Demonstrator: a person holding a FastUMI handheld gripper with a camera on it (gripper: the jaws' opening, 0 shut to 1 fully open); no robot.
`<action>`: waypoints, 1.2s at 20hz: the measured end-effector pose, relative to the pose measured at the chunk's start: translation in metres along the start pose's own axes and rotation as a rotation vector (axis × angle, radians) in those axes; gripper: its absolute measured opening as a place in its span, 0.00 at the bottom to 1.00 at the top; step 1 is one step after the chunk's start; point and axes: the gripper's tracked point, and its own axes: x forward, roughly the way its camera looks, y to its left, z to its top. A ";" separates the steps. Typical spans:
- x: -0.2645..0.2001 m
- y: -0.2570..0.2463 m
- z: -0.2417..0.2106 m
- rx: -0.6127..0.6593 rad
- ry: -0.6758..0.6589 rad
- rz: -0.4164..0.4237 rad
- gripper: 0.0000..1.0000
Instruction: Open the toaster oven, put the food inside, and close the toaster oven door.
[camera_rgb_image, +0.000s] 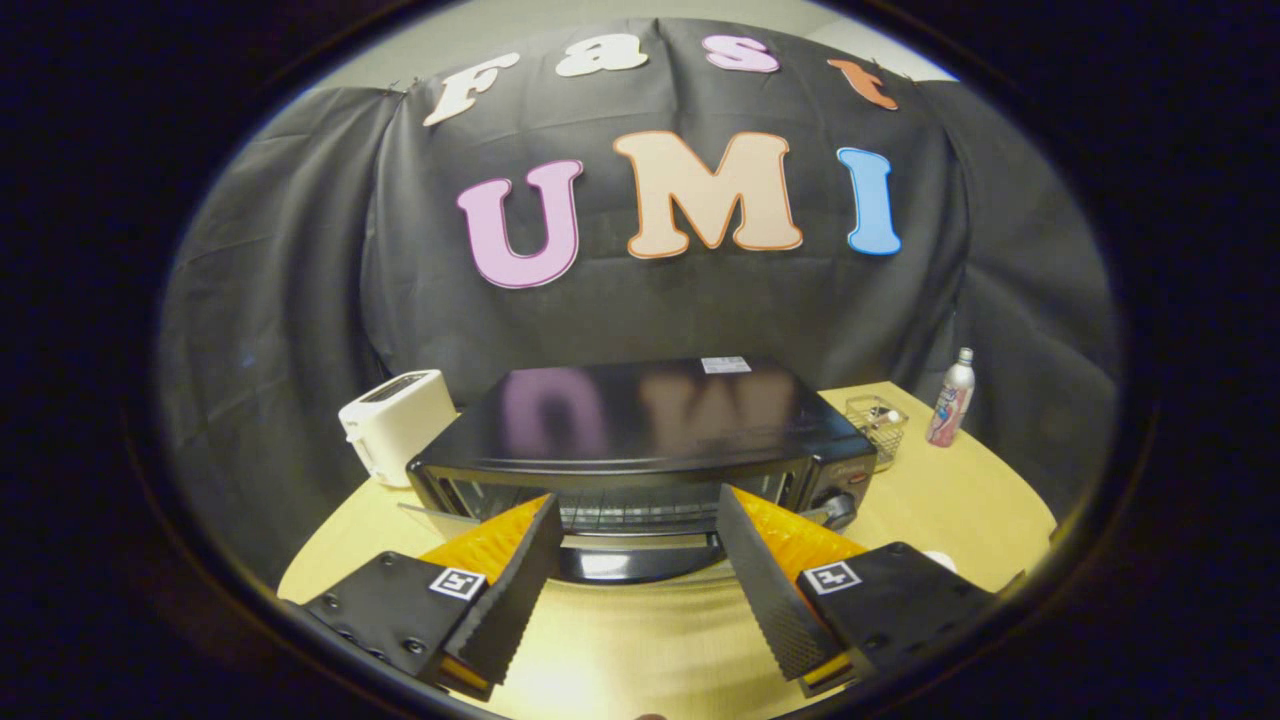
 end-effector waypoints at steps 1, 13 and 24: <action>-0.005 -0.001 -0.004 0.002 0.004 0.000 0.99; -0.035 -0.012 -0.119 0.015 0.252 -0.017 0.99; -0.016 -0.012 -0.166 0.003 0.381 0.008 1.00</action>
